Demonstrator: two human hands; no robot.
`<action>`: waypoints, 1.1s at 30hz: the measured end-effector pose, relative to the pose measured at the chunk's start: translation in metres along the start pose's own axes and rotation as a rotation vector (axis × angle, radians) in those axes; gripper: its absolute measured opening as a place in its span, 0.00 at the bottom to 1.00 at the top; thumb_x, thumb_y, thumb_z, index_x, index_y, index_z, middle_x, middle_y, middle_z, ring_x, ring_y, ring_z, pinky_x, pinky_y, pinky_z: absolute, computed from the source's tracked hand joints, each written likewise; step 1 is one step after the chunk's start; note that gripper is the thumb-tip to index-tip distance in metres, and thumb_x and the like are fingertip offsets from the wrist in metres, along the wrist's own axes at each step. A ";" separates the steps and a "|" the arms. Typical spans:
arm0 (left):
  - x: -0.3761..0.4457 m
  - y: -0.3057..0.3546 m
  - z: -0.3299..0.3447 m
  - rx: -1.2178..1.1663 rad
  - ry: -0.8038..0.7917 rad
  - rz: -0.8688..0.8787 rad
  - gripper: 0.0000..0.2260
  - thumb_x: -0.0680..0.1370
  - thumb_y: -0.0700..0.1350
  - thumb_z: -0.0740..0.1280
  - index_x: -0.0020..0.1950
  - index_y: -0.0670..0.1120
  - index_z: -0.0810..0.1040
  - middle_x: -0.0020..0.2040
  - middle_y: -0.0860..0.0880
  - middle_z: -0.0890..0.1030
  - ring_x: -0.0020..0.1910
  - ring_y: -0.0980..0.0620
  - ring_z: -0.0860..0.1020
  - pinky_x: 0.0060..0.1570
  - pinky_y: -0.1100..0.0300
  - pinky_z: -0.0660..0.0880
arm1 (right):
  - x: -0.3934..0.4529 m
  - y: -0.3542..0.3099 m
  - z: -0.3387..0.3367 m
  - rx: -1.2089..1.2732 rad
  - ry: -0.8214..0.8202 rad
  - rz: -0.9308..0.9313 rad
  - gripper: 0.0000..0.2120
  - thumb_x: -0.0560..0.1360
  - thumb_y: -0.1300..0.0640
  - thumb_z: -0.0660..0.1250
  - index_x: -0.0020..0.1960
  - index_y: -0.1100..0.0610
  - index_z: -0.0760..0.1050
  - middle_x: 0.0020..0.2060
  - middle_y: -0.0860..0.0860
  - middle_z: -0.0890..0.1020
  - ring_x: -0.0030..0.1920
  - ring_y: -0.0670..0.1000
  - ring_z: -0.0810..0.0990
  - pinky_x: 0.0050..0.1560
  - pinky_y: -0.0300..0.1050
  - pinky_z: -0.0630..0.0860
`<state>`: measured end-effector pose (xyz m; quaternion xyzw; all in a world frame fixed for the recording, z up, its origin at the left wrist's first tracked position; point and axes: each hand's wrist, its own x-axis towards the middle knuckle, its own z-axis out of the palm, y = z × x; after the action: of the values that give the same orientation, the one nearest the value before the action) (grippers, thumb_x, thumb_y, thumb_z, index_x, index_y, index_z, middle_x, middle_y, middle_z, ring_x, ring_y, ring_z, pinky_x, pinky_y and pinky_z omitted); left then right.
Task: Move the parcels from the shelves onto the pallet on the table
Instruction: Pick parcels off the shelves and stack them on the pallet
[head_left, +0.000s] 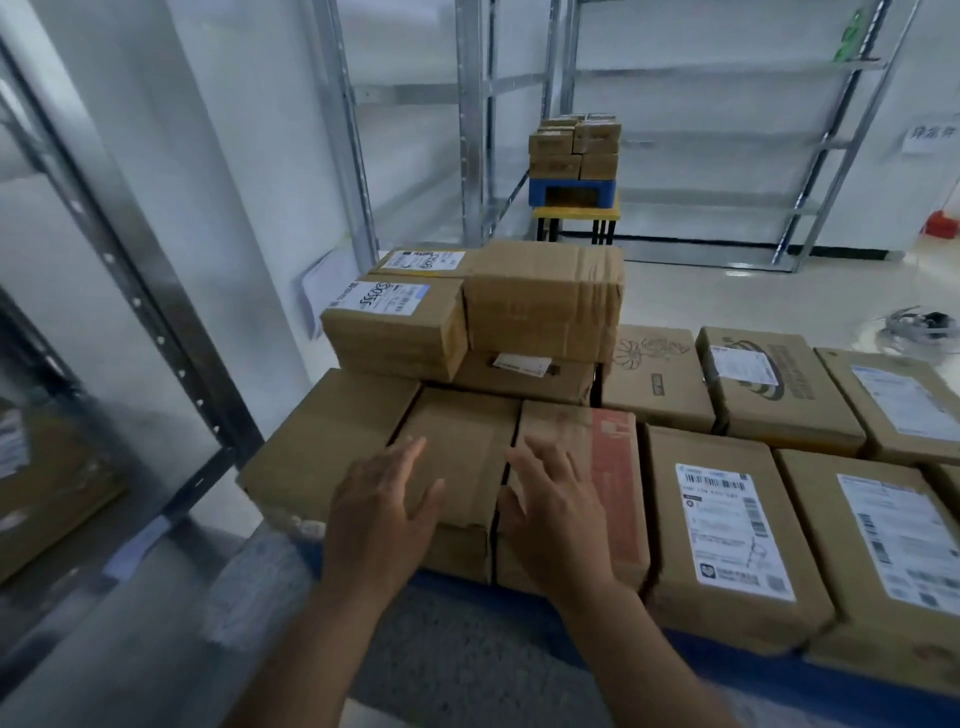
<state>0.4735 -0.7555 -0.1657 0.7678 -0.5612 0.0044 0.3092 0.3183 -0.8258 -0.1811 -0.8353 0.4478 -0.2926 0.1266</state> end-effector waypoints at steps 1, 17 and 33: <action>-0.008 -0.005 -0.002 0.004 -0.008 -0.039 0.26 0.77 0.61 0.56 0.71 0.51 0.68 0.66 0.49 0.74 0.65 0.50 0.69 0.60 0.54 0.67 | -0.004 -0.004 0.004 0.002 0.003 -0.007 0.15 0.76 0.55 0.64 0.62 0.55 0.73 0.67 0.54 0.71 0.67 0.56 0.70 0.62 0.53 0.73; -0.118 -0.084 -0.065 -0.044 0.146 -0.287 0.28 0.74 0.61 0.58 0.67 0.45 0.73 0.62 0.45 0.77 0.61 0.44 0.74 0.61 0.46 0.71 | -0.056 -0.109 0.048 0.059 -0.047 -0.244 0.16 0.74 0.53 0.60 0.57 0.57 0.77 0.58 0.57 0.78 0.56 0.58 0.77 0.52 0.49 0.73; -0.383 -0.173 -0.196 0.192 0.320 -0.554 0.26 0.73 0.59 0.58 0.62 0.43 0.77 0.59 0.43 0.80 0.57 0.42 0.77 0.59 0.48 0.71 | -0.252 -0.292 0.085 0.139 -0.232 -0.531 0.19 0.72 0.53 0.70 0.61 0.57 0.76 0.62 0.58 0.77 0.61 0.57 0.77 0.57 0.50 0.73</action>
<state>0.5477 -0.3012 -0.2239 0.9063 -0.2725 0.0936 0.3093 0.4581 -0.4573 -0.2051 -0.9405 0.1751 -0.2482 0.1526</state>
